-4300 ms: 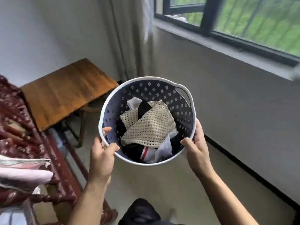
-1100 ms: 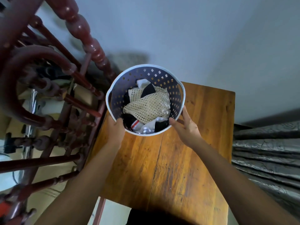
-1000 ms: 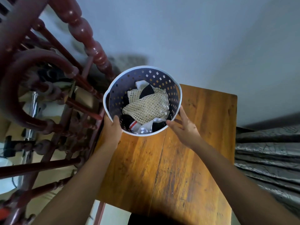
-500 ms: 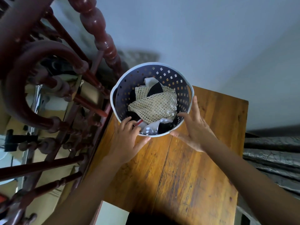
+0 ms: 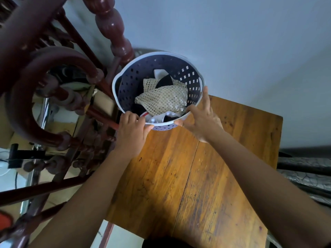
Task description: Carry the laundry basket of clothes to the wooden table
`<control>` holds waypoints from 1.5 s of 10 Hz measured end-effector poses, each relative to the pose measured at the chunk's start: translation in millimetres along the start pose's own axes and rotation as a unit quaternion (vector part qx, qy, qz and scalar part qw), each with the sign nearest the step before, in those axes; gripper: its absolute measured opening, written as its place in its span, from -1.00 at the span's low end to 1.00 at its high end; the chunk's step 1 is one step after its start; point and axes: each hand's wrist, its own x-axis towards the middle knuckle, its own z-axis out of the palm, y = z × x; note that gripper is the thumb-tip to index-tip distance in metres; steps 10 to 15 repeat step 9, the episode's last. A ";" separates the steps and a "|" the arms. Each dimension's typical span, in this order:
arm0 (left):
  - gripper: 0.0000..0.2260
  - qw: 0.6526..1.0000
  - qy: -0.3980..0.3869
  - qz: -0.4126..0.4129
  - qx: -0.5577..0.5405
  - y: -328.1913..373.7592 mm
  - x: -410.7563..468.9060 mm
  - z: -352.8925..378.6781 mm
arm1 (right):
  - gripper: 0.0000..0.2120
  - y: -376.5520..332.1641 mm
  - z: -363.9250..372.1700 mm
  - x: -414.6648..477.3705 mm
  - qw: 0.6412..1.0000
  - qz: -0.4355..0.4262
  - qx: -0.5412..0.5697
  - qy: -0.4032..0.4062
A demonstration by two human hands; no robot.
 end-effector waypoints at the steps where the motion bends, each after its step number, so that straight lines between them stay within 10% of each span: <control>1: -0.51 1.000 -0.006 0.013 0.004 -4.2 -0.1 0.0 | -0.32 -0.4 1.0 -0.5 1.000 -0.004 -0.008 0.002; 5: -0.54 0.978 -0.123 -0.118 -0.118 27.5 -13.1 -22.2 | -0.31 -13.8 3.2 -36.7 0.999 0.028 0.041 -0.014; 8: -0.84 0.928 -0.055 -0.108 -0.352 74.2 -70.6 -106.2 | -0.54 25.0 -28.2 -155.5 0.996 0.028 0.083 0.028; 9: -0.68 0.896 -0.196 -0.153 -0.367 87.6 -126.8 -59.8 | -0.58 40.2 -25.8 -177.1 0.990 0.026 0.133 0.042; 15: -0.68 0.896 -0.196 -0.153 -0.367 87.6 -126.8 -59.8 | -0.58 40.2 -25.8 -177.1 0.990 0.026 0.133 0.042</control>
